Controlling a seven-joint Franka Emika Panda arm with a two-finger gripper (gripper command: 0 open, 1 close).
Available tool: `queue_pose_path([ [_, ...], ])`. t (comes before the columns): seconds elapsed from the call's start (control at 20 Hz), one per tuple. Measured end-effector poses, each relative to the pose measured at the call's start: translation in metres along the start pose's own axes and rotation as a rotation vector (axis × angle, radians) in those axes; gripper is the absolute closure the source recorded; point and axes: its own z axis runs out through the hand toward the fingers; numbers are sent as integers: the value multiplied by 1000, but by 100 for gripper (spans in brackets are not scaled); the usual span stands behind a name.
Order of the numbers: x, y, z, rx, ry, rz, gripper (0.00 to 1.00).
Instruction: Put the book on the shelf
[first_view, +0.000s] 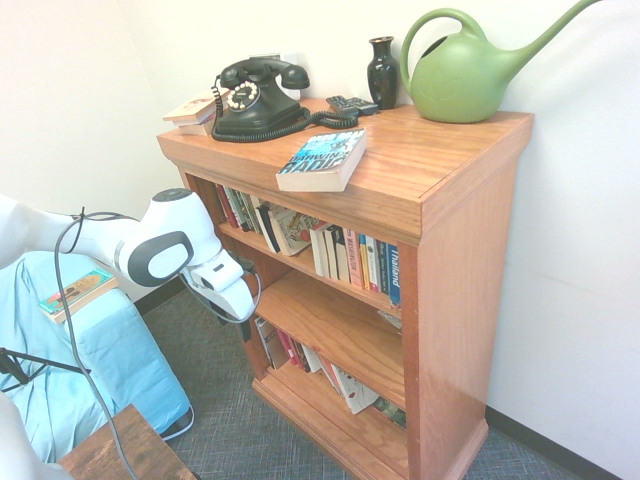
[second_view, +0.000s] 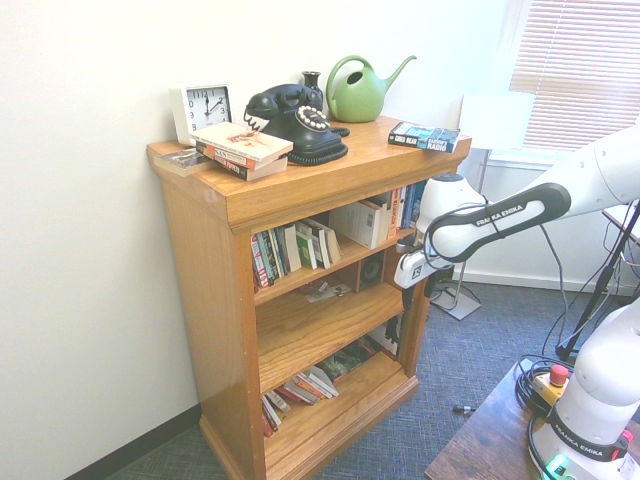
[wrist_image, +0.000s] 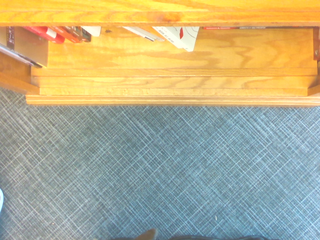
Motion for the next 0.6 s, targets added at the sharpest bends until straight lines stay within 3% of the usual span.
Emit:
queue_pose_path([
  [0.3, 5, 4, -1, -44, 56, -35, 0],
  [0.6, 26, 57, -42, -142, 306, -46, 0],
])
